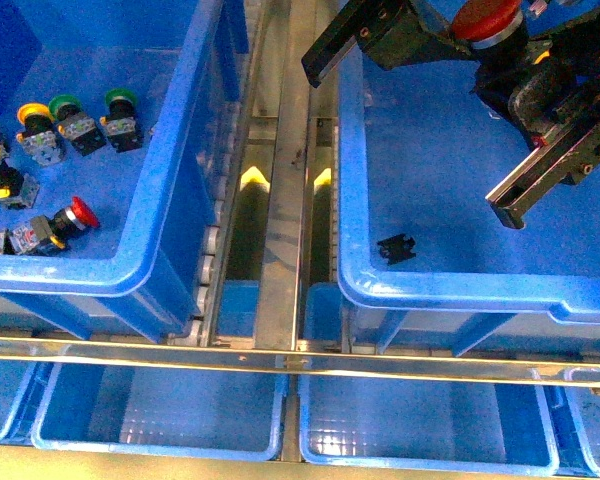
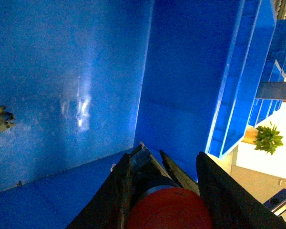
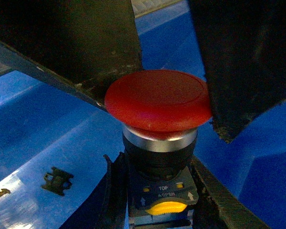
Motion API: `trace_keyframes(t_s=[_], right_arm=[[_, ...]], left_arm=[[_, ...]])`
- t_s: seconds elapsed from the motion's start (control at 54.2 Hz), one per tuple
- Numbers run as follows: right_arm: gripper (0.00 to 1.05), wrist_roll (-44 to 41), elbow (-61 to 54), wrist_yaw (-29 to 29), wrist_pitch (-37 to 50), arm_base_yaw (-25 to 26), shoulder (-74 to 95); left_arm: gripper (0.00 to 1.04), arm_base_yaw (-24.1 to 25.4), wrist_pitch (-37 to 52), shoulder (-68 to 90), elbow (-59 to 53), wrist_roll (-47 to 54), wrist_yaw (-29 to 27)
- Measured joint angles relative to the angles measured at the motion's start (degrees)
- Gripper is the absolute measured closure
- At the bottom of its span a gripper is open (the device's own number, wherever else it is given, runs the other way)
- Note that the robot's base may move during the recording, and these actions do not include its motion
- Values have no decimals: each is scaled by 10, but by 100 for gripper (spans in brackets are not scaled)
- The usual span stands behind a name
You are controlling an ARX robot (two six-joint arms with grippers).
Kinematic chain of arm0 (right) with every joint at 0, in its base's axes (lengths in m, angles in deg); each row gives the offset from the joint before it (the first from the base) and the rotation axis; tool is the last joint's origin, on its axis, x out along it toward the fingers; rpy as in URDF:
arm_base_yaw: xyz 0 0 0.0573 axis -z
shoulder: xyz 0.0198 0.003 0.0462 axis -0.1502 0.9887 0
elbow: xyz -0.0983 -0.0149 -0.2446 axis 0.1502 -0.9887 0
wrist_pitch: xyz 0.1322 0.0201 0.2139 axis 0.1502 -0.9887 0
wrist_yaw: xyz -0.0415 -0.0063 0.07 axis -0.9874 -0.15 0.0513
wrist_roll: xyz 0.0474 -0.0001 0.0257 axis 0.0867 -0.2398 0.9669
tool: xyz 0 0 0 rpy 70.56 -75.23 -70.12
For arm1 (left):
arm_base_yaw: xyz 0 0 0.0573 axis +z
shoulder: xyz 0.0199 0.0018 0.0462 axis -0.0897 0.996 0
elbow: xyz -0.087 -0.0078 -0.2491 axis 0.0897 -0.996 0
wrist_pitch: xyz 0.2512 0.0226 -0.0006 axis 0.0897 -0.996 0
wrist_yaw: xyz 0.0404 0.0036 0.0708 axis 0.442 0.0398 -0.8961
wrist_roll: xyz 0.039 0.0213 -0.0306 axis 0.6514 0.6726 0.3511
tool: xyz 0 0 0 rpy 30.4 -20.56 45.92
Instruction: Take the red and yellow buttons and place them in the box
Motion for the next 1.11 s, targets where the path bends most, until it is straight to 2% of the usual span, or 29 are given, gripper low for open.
trace_keyframes(t_s=[0.037, 0.166, 0.387, 0.424, 0.553, 0.867, 0.977, 1.107], right_arm=[[77, 0, 0, 0, 0, 0, 0], [78, 0, -1, -5, 0, 1, 0], [78, 0, -10, -10, -5, 4, 4], [78, 0, -10, -9, -5, 4, 4], [78, 0, -15, -9, -6, 9, 4], [79, 2, -15, 4, -14, 30, 3], [79, 7, -14, 8, -25, 47, -5], [79, 25, -5, 15, -36, 70, -24]], left_arm=[[72, 0, 3, 0, 0, 0, -2], [55, 1, 12, -1, 0, -3, -16], [11, 17, 25, -47, -48, 4, -21], [6, 23, 28, -56, -65, 10, -24], [8, 43, 27, -82, -117, 37, -47], [8, 80, 45, -183, -232, 149, -163], [8, 92, 61, -263, -298, 216, -191], [8, 116, 59, -357, -372, 230, -218]])
